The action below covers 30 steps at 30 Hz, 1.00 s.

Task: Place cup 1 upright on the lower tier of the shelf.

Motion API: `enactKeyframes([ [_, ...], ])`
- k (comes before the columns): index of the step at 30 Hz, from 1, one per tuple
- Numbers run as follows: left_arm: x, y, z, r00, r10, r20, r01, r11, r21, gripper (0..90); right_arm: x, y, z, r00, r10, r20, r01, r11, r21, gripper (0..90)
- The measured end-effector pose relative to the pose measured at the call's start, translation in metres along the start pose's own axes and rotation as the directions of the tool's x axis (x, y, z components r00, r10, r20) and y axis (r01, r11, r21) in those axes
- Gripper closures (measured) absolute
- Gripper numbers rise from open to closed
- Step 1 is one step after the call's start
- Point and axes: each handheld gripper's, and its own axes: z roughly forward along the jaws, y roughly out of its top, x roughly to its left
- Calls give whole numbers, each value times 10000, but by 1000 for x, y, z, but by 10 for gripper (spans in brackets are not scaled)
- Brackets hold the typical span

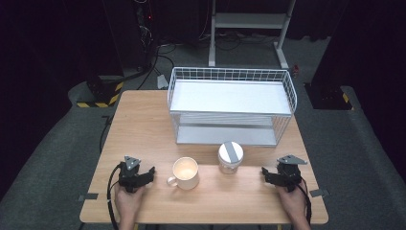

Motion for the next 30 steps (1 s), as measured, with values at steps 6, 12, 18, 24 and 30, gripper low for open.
enactKeyframes([
  [6, 1, 1, 0, 10000, 19, 3, -19, 10000, 24, 257, 0, 0, 0, 10000, -17, -9, 17, 10000, -3, 210],
  [12, 1, 1, 0, 10000, 2, -15, -2, 10000, 34, 259, 0, 0, 0, 10000, -1, -20, 1, 10000, 4, 210],
  [18, 1, 1, 0, 10000, -17, -29, 17, 10000, 33, 261, -2, -2, -2, 9987, -343, -380, 343, 9994, -3, 211],
  [24, 1, 1, 1, 9999, -71, -88, 71, 10000, 6, 260, -5, -3, -3, 9967, -439, -676, 442, 9990, 21, 172],
  [30, 1, 1, 1, 9999, -79, -123, 79, 10000, -3, 260, -5, -4, -7, 9945, -454, -945, 441, 9989, -153, 148],
])
